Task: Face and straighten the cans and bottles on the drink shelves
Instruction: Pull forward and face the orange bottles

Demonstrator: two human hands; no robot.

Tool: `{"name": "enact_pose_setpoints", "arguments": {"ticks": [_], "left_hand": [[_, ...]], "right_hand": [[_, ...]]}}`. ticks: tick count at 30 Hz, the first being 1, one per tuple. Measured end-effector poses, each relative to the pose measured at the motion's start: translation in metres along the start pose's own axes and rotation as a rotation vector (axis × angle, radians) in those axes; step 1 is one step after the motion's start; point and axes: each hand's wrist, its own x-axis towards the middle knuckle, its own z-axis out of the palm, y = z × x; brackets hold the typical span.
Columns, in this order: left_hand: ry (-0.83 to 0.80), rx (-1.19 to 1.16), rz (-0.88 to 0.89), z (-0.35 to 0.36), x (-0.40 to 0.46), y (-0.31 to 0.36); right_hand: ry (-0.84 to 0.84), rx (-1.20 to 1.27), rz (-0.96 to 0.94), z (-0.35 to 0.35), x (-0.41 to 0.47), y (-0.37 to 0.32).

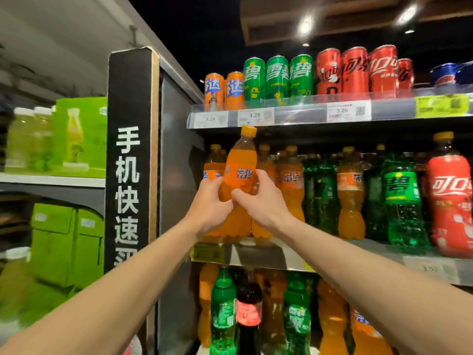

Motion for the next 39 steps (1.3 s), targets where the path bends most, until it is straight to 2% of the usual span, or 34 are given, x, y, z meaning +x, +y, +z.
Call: {"name": "enact_pose_setpoints", "arguments": {"ticks": [8, 12, 19, 24, 27, 30, 33, 39], "left_hand": [[0.226, 0.053, -0.164, -0.004, 0.01, -0.02], [0.276, 0.103, -0.243, -0.003, 0.013, -0.027], [0.322, 0.234, -0.199, 0.0, 0.013, -0.035], [0.362, 0.298, -0.215, 0.003, 0.013, -0.029], [0.416, 0.405, -0.154, 0.008, 0.008, -0.023], [0.452, 0.441, -0.078, 0.019, 0.005, -0.012], [0.374, 0.32, -0.057, 0.038, 0.006, 0.006], [0.226, 0.136, -0.036, 0.101, 0.016, 0.043]], "right_hand": [[-0.145, 0.063, 0.094, 0.034, 0.027, 0.005], [-0.157, 0.055, 0.124, 0.05, 0.034, 0.009], [-0.188, 0.057, 0.144, 0.06, 0.038, 0.015], [-0.279, 0.075, 0.179, 0.056, 0.039, 0.015], [-0.285, 0.099, 0.185, 0.049, 0.036, 0.015], [-0.227, 0.1, 0.171, 0.035, 0.031, 0.017], [-0.114, 0.049, 0.135, 0.006, 0.022, 0.019], [0.084, -0.105, 0.178, -0.069, 0.006, 0.036]]}}
